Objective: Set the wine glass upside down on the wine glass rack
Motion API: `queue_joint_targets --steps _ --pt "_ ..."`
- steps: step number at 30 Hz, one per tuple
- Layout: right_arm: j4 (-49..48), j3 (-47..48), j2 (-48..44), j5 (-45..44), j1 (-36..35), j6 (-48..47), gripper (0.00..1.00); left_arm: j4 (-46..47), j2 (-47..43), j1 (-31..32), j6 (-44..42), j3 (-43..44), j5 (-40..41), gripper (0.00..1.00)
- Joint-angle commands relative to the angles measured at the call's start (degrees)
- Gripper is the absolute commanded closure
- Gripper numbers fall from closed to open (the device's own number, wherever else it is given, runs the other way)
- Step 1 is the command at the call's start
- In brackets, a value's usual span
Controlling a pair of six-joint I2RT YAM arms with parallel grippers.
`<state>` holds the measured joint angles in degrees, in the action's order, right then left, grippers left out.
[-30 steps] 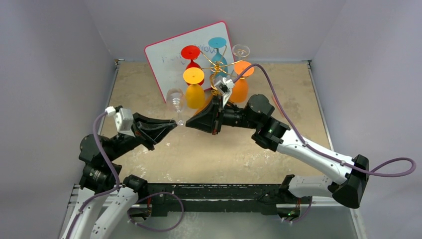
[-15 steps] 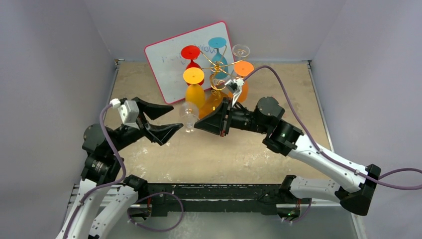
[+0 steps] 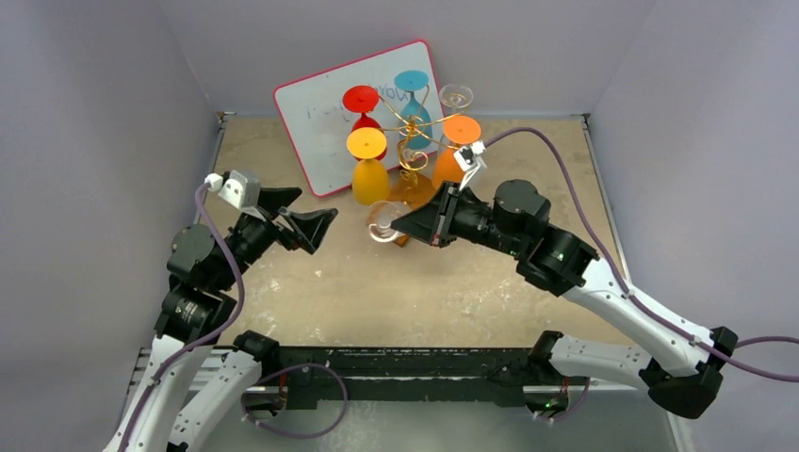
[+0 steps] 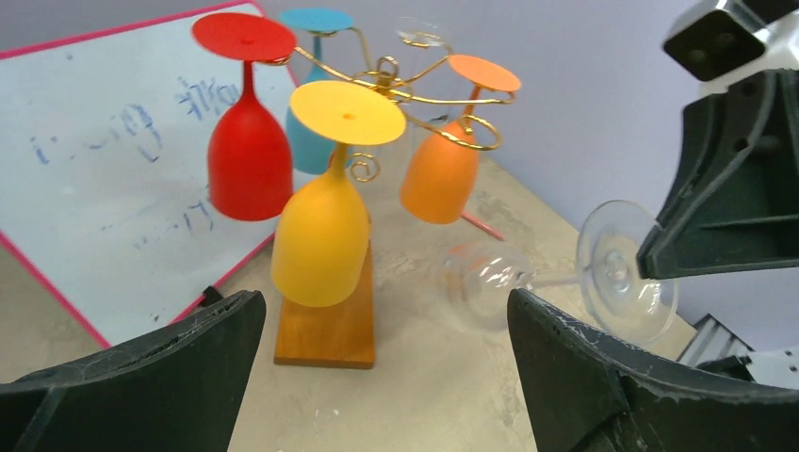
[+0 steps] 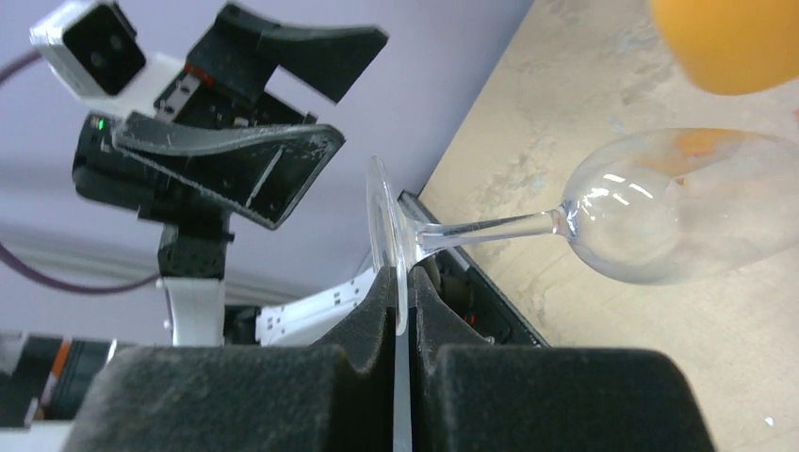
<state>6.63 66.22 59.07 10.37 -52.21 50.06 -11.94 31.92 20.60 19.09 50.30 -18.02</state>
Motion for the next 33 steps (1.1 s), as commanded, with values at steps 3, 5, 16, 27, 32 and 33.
queue_joint_targets --steps 3,5,16,27,32,33 --pt "-0.67 3.04 -3.63 -3.77 7.50 5.23 1.00 -3.65 2.28 -0.16 4.41 0.35 10.72 0.00" --pt "-0.06 2.93 -4.06 -4.65 9.51 6.34 1.00 -4.86 3.15 -0.14 4.99 0.16 12.60 0.00" --pt "1.21 2.38 -5.47 -14.09 12.07 18.11 1.00 -4.19 1.39 -0.20 8.83 -6.23 23.48 0.00" --pt "4.55 5.81 -2.55 -21.97 12.22 27.12 1.00 -4.44 1.42 -0.18 9.73 -10.90 21.81 0.00" --pt "6.07 8.04 -0.98 -25.98 12.29 31.06 1.00 -4.33 0.89 -0.24 8.41 -10.86 21.75 0.00" --pt "5.55 7.91 -0.97 -26.79 12.30 32.08 1.00 -4.46 0.76 -0.15 8.19 -10.91 21.88 0.00"
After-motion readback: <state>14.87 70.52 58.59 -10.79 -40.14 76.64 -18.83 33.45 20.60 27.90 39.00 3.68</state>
